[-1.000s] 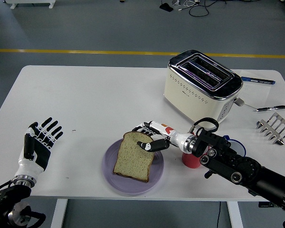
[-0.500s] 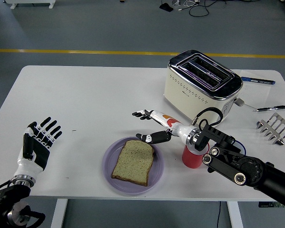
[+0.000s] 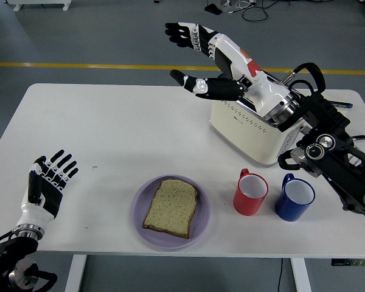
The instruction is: Push plate across desktop,pick up the break from the machine,place the break in the plate
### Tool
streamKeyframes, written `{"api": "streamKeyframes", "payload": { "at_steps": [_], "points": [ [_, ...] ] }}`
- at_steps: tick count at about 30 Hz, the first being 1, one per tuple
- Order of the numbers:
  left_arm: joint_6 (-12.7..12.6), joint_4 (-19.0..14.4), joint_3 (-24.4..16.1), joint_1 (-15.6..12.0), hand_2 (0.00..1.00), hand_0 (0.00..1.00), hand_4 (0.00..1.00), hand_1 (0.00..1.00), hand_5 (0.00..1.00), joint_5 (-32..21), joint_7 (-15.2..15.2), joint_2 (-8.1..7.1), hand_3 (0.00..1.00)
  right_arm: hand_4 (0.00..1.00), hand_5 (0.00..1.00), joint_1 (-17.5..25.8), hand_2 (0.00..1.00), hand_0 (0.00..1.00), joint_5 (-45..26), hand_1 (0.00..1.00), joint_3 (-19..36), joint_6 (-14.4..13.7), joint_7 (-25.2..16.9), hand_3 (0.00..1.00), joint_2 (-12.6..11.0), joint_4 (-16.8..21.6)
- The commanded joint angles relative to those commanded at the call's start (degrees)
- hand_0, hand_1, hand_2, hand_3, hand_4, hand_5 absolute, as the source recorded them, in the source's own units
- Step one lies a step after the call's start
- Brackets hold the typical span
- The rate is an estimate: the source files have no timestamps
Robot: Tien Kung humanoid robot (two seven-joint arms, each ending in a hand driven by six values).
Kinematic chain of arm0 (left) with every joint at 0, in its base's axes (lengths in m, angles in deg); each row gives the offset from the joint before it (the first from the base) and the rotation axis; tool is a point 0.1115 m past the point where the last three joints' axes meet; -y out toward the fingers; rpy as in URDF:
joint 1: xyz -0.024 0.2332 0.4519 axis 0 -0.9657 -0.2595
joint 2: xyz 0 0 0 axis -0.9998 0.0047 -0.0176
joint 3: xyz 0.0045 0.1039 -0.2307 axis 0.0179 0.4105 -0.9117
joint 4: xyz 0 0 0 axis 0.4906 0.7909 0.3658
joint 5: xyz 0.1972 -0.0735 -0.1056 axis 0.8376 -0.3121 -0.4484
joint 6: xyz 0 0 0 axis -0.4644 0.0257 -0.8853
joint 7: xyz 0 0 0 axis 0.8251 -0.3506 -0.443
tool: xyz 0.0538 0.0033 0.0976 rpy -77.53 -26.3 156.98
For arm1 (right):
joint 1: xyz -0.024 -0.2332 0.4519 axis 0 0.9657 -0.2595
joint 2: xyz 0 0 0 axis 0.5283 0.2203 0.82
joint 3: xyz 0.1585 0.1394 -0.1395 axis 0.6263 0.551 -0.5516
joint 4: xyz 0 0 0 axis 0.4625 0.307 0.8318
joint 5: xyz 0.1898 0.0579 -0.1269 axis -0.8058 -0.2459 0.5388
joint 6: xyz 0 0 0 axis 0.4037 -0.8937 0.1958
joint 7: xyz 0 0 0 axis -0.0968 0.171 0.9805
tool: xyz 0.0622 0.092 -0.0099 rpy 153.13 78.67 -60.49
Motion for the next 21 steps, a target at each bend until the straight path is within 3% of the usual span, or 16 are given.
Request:
{"api": "streamKeyframes", "payload": {
  "at_steps": [2,3,9,10,15,21],
  "points": [
    [-0.03,0.01,0.02,-0.10,0.779,0.782,0.496,0.753,0.998,-0.01,0.01,-0.02,0.768,0.674,0.341,0.96,0.789,0.802,-4.82,0.786,4.46,0.57,0.64,0.796,-0.45,0.35],
    [-0.05,0.02,0.05,-0.15,0.778,0.780,0.499,0.754,0.998,-0.03,0.01,-0.02,0.768,0.606,0.421,1.48,0.776,0.785,-7.43,0.767,6.81,0.64,0.85,0.781,-0.62,0.27],
    [-0.16,0.00,0.18,-0.32,0.778,0.780,0.499,0.754,0.998,-0.06,0.02,-0.03,0.768,0.606,0.421,6.44,0.776,0.785,-21.90,0.767,17.81,-0.43,3.23,0.781,-2.21,-2.31],
    [-0.18,-0.02,0.18,-0.33,0.777,0.780,0.498,0.754,0.998,-0.05,0.02,0.00,0.768,0.568,0.458,7.69,0.756,0.777,-23.56,0.744,19.77,-0.80,3.97,0.771,-2.45,-3.43],
    [-0.23,-0.33,-0.02,-0.70,0.777,0.780,0.498,0.754,0.998,-0.02,0.05,-0.13,0.768,0.568,0.458,13.36,0.756,0.777,-23.80,0.744,28.12,-2.11,5.75,0.771,-3.05,-8.88],
    [-0.35,-1.20,-0.81,-0.81,0.776,0.778,0.498,0.754,0.998,0.03,-0.03,-0.16,0.766,0.550,0.475,21.07,0.738,0.765,-24.70,0.728,33.72,-2.57,8.26,0.747,-2.46,-13.47]
  ]
}}
